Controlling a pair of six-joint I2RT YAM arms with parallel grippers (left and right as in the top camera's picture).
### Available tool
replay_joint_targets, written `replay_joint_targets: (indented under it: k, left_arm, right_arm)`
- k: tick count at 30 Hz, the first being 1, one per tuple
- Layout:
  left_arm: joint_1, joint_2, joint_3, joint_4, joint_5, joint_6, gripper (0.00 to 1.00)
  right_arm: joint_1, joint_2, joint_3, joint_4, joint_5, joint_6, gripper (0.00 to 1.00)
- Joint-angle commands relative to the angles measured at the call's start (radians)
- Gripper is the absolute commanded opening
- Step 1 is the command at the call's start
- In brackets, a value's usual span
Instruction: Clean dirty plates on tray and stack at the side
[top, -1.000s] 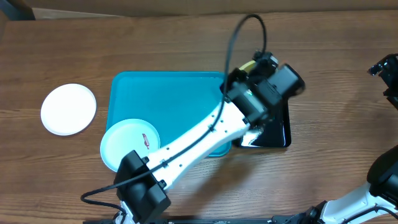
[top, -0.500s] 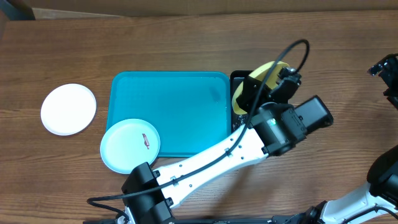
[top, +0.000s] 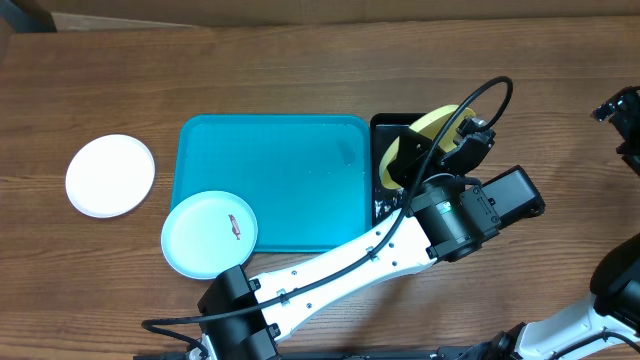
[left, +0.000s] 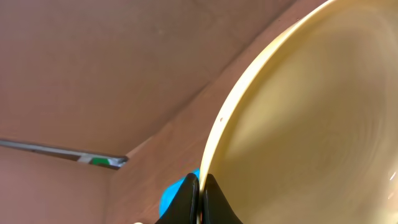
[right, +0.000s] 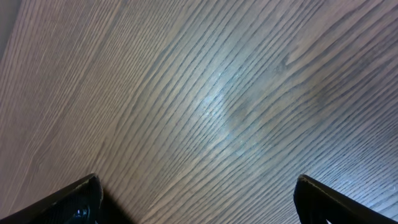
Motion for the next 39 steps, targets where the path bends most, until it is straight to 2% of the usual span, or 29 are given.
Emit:
replay_joint_targets:
  k: [1, 5, 11, 15, 17, 20, 26, 28, 36, 39]
  left_arm:
    - [0.022, -0.03, 0.029, -0.003, 0.108, -0.032, 0.04]
    - [0.08, -0.03, 0.029, -0.004, 0.278, -0.052, 0.04]
    - [0.266, -0.03, 0.029, -0.005, 0.717, -0.09, 0.04]
    - [0.46, -0.03, 0.029, -0.014, 1.128, -0.093, 0.04]
    - [0.608, -0.027, 0.029, -0.028, 1.366, -0.094, 0.04]
    - [0.785, -0.027, 0.029, -0.057, 1.548, -0.094, 0.04]
    - [1.13, -0.019, 0.022, -0.146, 1.604, -0.104, 0.04]
    - [1.318, -0.016, 0.005, -0.193, 1.606, -0.105, 0.04]
    - [1.673, -0.016, -0.094, -0.249, 1.593, -0.109, 0.04]
    - [1.789, -0.016, -0.163, -0.225, 1.489, -0.151, 0.04]
  right_arm:
    - [0.001, -0.005, 0.022, 0.005, -0.005, 0.007, 1.0]
    - [0.001, -0.005, 0.022, 0.005, -0.005, 0.007, 1.0]
    - [0.001, -0.005, 0.022, 0.005, -0.005, 0.007, 1.0]
    - [0.001, -0.005, 0.022, 0.005, -0.005, 0.007, 1.0]
    - [0.001, -0.005, 0.022, 0.005, -0.005, 0.007, 1.0]
    - [0.001, -0.005, 0.022, 0.005, -0.005, 0.007, 1.0]
    - [0.001, -0.005, 0.022, 0.005, -0.005, 0.007, 1.0]
    - [0.001, -0.005, 0.022, 0.005, -0.005, 0.007, 1.0]
    - [0.001, -0.005, 0.022, 0.005, -0.005, 0.007, 1.0]
    - [0.001, -0.005, 0.022, 0.005, -0.005, 0.007, 1.0]
